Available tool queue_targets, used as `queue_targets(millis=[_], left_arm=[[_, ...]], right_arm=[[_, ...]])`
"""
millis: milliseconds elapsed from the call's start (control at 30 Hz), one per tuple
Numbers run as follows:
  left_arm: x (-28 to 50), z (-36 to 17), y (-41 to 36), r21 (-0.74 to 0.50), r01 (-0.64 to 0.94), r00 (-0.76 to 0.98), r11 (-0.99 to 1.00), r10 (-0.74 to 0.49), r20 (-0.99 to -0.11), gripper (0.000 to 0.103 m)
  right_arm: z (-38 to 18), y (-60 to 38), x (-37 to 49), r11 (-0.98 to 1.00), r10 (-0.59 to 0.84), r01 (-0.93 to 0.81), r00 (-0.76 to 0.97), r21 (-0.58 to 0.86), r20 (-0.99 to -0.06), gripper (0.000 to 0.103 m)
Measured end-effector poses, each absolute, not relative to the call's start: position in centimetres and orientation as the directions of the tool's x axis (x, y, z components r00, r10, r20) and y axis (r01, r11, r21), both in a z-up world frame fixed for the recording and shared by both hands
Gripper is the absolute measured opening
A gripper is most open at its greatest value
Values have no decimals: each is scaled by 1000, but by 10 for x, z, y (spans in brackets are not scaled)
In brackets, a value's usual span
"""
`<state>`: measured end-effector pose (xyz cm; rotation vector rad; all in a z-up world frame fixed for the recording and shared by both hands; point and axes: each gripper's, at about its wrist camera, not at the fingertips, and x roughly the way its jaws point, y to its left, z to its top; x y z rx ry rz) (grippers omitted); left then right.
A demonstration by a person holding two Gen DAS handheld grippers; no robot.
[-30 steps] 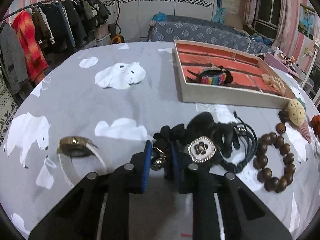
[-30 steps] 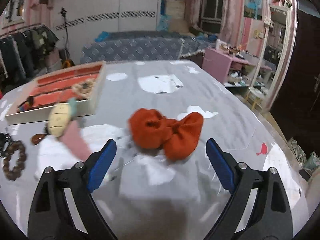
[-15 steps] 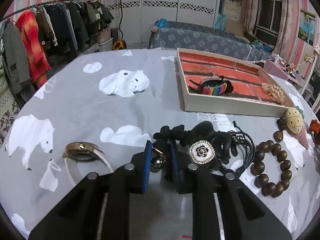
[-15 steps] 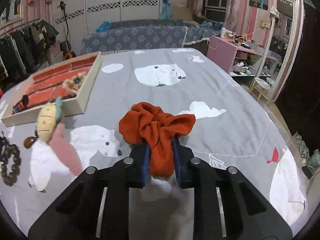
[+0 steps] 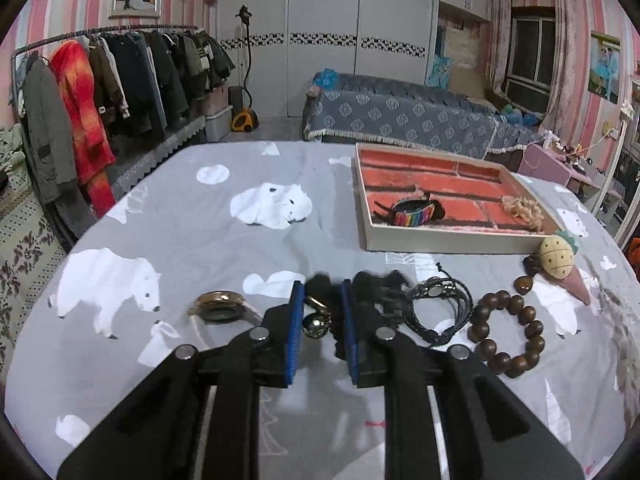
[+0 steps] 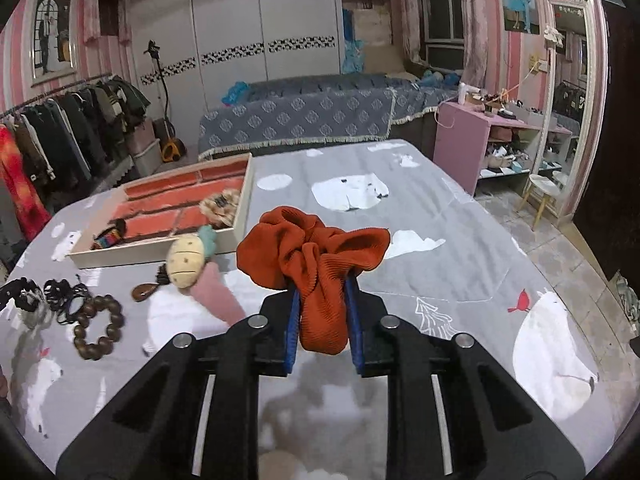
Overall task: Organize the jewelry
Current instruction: 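Carry both scrunchies over the red-lined tray with both tools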
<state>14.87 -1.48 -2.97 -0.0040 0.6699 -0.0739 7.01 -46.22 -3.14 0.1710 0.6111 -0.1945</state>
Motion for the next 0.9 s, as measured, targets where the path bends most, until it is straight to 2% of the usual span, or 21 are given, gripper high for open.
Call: queue_targets(millis=[333, 900], left_arm=[[121, 0, -5, -17, 63, 821, 998, -61, -568, 19], [112, 17, -10, -5, 75, 840, 997, -66, -539, 19]], right_arm=[[-4, -450, 39, 973, -112, 201, 841, 112, -529, 21], [2, -448, 30, 974, -105, 192, 852, 118, -513, 21]])
